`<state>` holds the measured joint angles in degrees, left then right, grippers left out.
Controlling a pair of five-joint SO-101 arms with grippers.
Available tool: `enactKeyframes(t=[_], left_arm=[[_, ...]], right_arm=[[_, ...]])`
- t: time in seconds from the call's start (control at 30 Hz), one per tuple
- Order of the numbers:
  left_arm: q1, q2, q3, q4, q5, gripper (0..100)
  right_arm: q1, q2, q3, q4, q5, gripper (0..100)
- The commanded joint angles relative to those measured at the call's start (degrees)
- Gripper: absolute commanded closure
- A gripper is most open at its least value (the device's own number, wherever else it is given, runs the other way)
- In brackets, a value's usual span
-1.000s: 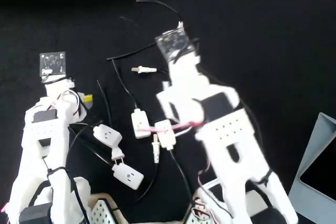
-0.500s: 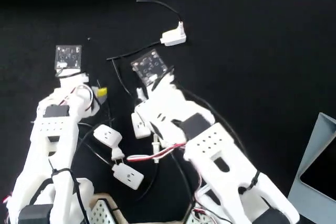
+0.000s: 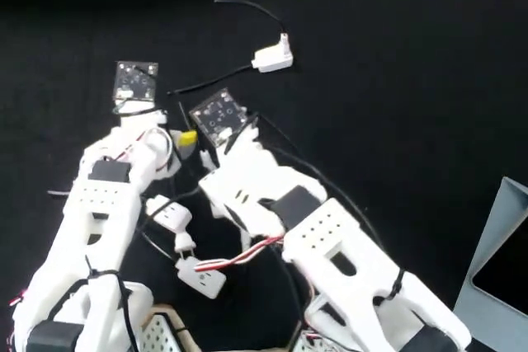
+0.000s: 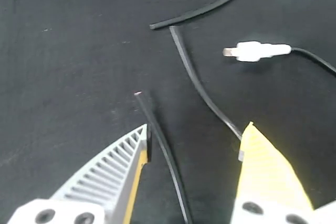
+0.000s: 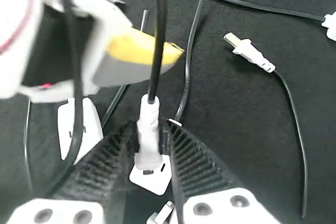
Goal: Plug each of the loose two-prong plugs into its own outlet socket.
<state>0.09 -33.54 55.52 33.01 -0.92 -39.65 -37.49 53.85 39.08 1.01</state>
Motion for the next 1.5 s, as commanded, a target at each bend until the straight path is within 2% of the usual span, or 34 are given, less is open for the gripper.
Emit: enactKeyframes(t=[0.0,0.23,0.37,0.6,0.7,0.87,0.97,1.07,1.23,1.37,1.47], left_arm=[[2.59,-5.10,-2.77,1.32,0.35,72],[7.16,-23.74,-0.40,10.55,0.18,72],[10.33,-32.35,4.62,11.25,0.09,72],[9.89,-38.86,9.19,12.48,-2.37,72],[5.32,-39.65,8.13,14.42,-2.20,72],[-7.78,-39.21,5.32,14.95,-2.64,72],[-11.74,-39.12,4.35,17.32,-7.65,72],[-12.26,-36.40,2.15,22.15,-9.85,71],[-12.00,-22.42,-7.87,32.88,-10.11,62],[-11.30,-8.70,-17.36,41.23,-18.37,63],[-11.21,-0.70,-21.14,42.55,-22.68,63]], right_arm=[[-0.53,-2.15,-0.48,0.26,-0.79,98.7],[0.00,-2.15,-0.48,0.35,-0.79,98.7],[0.00,-2.15,-0.40,0.44,-0.79,98.7],[0.18,-2.15,0.48,0.44,-0.79,98.7],[2.37,-2.15,0.48,0.44,-0.79,98.7],[9.85,-2.15,-0.04,0.44,-0.79,98.7],[13.89,-2.07,-0.57,0.44,-0.79,98.7],[17.14,-2.07,-1.01,0.35,-0.88,98.7],[18.55,-1.71,-1.01,-0.09,-1.05,98.7],[18.99,-1.71,-1.01,-0.09,-3.16,98.7],[20.40,-1.71,-1.01,-0.18,-3.25,98.7]])
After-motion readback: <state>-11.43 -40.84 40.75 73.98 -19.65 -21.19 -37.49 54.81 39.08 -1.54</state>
